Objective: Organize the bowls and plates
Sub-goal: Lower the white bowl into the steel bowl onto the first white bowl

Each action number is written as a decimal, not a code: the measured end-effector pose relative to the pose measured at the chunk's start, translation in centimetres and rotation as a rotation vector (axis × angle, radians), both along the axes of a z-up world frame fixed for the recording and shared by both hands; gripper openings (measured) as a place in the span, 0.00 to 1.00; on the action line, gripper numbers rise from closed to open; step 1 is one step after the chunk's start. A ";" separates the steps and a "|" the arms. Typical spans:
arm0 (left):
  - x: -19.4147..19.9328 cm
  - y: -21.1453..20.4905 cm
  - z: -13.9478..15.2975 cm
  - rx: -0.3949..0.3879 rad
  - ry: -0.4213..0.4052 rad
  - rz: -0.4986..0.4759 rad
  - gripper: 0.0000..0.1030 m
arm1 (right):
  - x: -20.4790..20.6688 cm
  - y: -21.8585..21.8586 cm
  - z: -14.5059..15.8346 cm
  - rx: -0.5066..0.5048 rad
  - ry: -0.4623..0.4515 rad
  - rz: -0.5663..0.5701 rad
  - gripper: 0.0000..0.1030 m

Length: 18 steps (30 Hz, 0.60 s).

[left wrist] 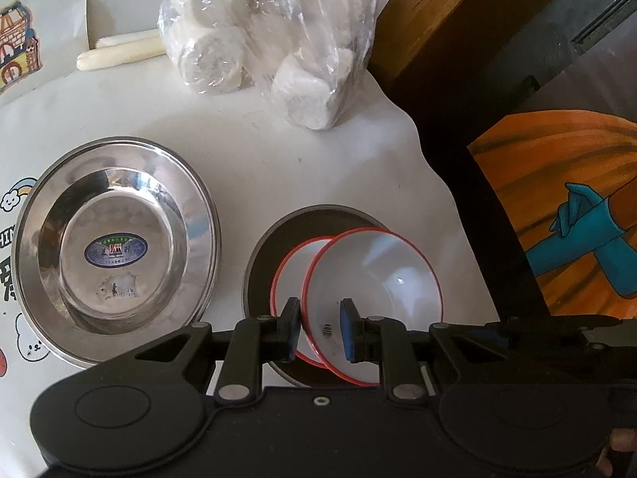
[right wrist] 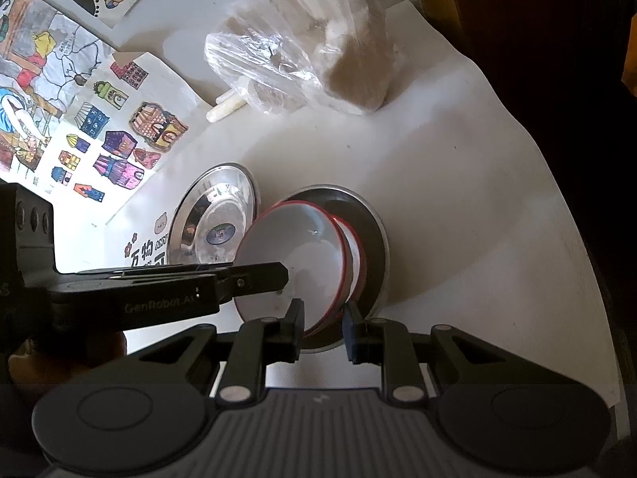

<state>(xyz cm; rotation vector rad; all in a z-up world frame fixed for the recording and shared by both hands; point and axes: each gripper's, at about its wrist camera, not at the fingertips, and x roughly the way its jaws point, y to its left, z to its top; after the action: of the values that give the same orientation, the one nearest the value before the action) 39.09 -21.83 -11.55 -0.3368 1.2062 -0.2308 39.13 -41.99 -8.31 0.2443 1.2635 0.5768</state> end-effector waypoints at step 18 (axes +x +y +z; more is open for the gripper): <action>0.4 -0.8 -0.2 0.058 0.023 -0.019 0.23 | 0.4 0.4 -0.6 -0.011 0.021 -0.001 0.23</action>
<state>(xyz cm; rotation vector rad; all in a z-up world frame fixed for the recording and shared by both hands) 39.49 -22.58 -11.78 -0.2777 1.2364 -0.2086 39.54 -41.62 -8.87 0.2427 1.2868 0.5678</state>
